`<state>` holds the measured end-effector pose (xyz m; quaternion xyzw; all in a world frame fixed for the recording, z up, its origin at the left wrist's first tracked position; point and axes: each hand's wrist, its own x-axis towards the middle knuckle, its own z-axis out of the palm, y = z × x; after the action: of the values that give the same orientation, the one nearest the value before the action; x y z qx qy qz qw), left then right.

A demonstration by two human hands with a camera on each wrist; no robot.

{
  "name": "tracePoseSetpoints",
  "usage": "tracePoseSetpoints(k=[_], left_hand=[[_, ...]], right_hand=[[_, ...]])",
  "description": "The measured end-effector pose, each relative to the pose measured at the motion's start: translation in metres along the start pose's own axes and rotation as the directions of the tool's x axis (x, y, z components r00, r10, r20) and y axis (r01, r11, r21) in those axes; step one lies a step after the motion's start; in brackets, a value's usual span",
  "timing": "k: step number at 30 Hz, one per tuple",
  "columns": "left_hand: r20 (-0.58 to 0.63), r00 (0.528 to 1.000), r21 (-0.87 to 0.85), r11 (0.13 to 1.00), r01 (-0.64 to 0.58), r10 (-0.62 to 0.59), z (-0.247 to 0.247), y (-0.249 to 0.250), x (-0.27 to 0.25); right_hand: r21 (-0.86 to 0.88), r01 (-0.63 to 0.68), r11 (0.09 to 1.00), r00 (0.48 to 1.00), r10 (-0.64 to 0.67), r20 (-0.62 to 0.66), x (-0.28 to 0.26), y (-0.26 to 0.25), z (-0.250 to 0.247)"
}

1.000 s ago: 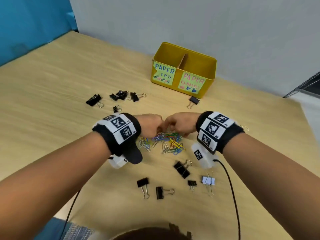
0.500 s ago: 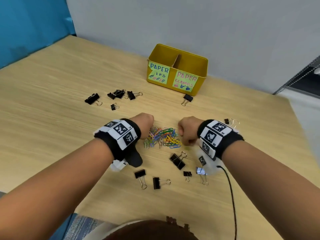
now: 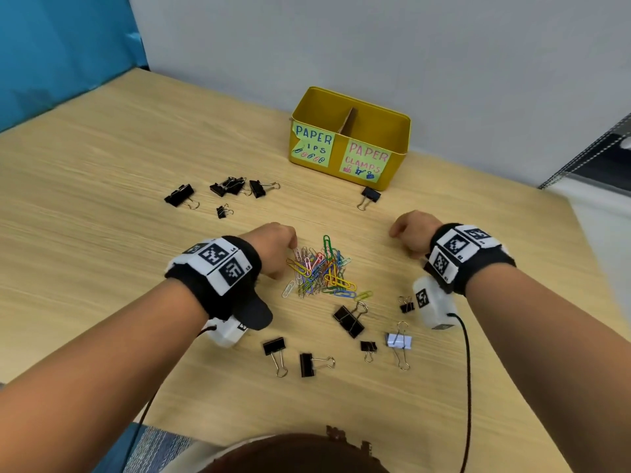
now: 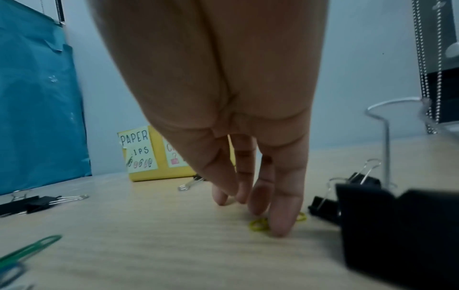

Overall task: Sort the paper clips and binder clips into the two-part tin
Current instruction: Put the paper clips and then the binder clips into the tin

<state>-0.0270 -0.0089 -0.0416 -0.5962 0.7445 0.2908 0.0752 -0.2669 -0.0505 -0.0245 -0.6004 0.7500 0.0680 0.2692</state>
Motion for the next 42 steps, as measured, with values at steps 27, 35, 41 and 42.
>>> tracePoseSetpoints(k=[27,35,41,42], left_hand=[[0.110,0.992,-0.018,0.998,-0.056,0.058,-0.007,0.010,0.003],[0.204,0.979,-0.017,1.000,0.021,-0.018,0.002,0.015,0.001],[0.073,0.997,-0.059,0.998,0.021,-0.016,0.001,0.021,0.003],[0.044,0.999,-0.051,0.999,0.015,-0.013,-0.001,0.019,0.003]], right_hand=[[0.065,0.217,0.974,0.954,-0.226,0.198,-0.021,-0.040,0.023],[-0.379,0.323,0.867,0.896,-0.151,0.418,-0.041,-0.049,0.037],[-0.016,0.205,0.979,0.951,-0.196,0.240,-0.037,-0.051,0.037],[-0.010,0.222,0.975,0.955,-0.215,0.206,-0.036,-0.050,0.033]])
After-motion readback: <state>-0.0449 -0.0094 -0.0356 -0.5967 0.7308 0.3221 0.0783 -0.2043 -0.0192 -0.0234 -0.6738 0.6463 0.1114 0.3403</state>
